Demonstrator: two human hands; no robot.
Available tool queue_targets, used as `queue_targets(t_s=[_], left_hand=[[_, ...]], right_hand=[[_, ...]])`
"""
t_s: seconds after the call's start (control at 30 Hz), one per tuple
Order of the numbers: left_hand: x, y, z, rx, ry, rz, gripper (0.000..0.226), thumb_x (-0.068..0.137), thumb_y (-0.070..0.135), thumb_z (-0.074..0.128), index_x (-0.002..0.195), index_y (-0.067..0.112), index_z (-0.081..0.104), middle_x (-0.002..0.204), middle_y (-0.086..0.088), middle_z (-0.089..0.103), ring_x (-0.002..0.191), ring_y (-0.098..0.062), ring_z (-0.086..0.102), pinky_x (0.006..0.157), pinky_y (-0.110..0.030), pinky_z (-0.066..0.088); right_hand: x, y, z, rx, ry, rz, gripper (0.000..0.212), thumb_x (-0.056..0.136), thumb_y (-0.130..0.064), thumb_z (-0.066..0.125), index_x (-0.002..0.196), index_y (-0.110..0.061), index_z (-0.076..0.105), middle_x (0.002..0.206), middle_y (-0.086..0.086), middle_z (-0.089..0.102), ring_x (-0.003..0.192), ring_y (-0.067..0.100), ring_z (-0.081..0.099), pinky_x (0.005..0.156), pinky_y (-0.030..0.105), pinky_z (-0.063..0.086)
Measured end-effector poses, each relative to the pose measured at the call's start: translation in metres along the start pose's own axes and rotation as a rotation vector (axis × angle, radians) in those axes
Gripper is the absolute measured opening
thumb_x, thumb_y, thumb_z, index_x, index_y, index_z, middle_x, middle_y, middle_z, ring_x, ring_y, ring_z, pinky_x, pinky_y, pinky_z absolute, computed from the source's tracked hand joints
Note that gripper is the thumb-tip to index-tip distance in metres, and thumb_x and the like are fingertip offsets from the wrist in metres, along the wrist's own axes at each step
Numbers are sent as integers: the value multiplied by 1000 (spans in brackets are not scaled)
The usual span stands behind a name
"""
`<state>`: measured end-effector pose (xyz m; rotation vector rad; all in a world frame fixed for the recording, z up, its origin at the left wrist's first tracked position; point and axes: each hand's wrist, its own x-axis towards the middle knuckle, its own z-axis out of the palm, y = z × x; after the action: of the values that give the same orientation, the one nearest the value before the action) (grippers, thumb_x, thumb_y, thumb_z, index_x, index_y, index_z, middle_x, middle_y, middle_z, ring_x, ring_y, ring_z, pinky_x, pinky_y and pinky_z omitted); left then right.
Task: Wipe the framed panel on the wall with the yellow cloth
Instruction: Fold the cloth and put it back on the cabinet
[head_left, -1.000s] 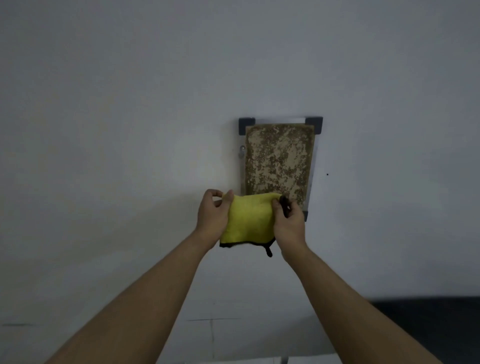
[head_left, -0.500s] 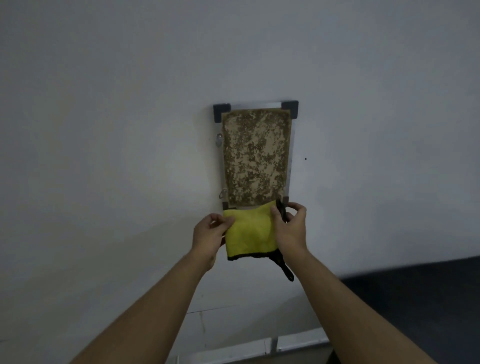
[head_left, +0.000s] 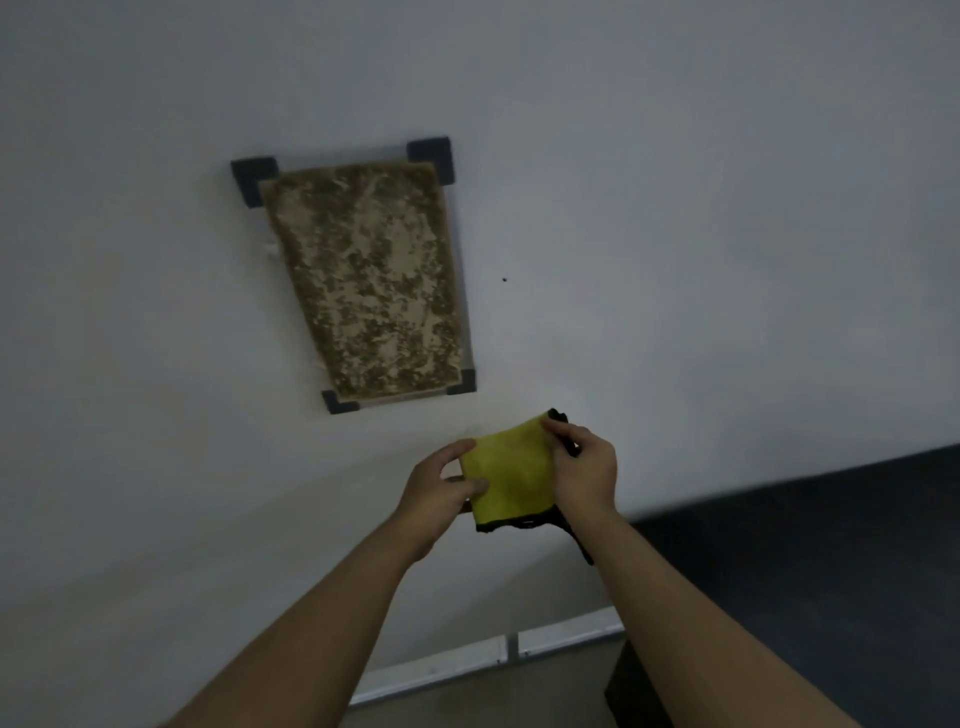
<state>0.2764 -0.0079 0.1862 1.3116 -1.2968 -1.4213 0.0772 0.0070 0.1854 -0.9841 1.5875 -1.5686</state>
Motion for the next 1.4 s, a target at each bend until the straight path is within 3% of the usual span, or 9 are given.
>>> queue_targets(t_s=[0.33, 0.5, 0.6, 0.73, 0.9, 0.97, 1.1, 1.27, 1.4], left_hand=[[61, -72, 159, 164, -106, -237, 73, 94, 11, 76, 160, 23, 46, 149, -3, 52, 119, -25, 67, 96, -43, 64], [82, -117, 221, 137, -148, -409, 71, 93, 11, 79, 157, 20, 49, 136, -3, 61, 107, -18, 70, 90, -36, 65], [98, -143, 251, 184, -175, -466, 69, 91, 16, 80, 153, 22, 52, 125, 6, 64, 99, -11, 67, 86, -37, 62], [117, -166, 273, 253, -212, -514, 57, 89, 21, 81, 139, 32, 56, 101, 24, 56, 85, 1, 60, 75, -28, 59], [131, -189, 288, 366, -251, -536, 31, 90, 16, 80, 97, 38, 59, 95, 23, 60, 72, 8, 63, 66, -20, 55], [134, -197, 290, 420, -262, -497, 29, 92, 13, 78, 106, 34, 65, 107, 13, 68, 72, 9, 67, 59, -12, 51], [127, -206, 290, 632, -245, -382, 67, 92, 17, 77, 155, 17, 51, 148, -11, 45, 120, -27, 65, 89, -21, 49], [123, -216, 287, 648, -344, -354, 57, 95, 28, 73, 148, 10, 60, 140, -15, 62, 125, -30, 63, 100, -34, 51], [121, -213, 281, 669, -391, -393, 70, 96, 34, 76, 159, 17, 49, 149, -8, 59, 133, -19, 58, 99, -23, 45]], right_hand=[[73, 108, -129, -193, -55, 146, 67, 77, 17, 50, 126, -23, 72, 119, -1, 68, 113, 22, 66, 99, 39, 57], [98, 164, -181, -309, -45, 257, 65, 78, 16, 54, 132, -18, 69, 128, 7, 68, 119, 25, 64, 105, 43, 54], [114, 198, -200, -380, -72, 283, 64, 81, 14, 55, 135, -19, 67, 131, 4, 66, 121, 23, 62, 103, 33, 51], [133, 234, -218, -464, -119, 300, 62, 86, 11, 55, 138, -22, 64, 135, 1, 64, 120, 16, 59, 96, 23, 44], [149, 266, -231, -591, -174, 297, 67, 86, 10, 51, 143, -24, 60, 137, 1, 64, 119, 19, 60, 92, 23, 43], [150, 274, -233, -714, -184, 265, 72, 83, 11, 50, 146, -24, 56, 147, 4, 57, 129, 30, 53, 98, 31, 46], [138, 277, -228, -1070, -140, 79, 71, 75, -3, 64, 142, -29, 58, 154, 9, 44, 128, 38, 44, 97, 49, 45], [119, 290, -210, -1270, -417, -62, 62, 84, -52, 65, 143, -40, 50, 154, 4, 44, 135, 32, 46, 109, 54, 37], [113, 299, -207, -1304, -476, 13, 67, 90, -59, 55, 152, -43, 34, 164, 1, 29, 148, 29, 31, 122, 61, 21]])
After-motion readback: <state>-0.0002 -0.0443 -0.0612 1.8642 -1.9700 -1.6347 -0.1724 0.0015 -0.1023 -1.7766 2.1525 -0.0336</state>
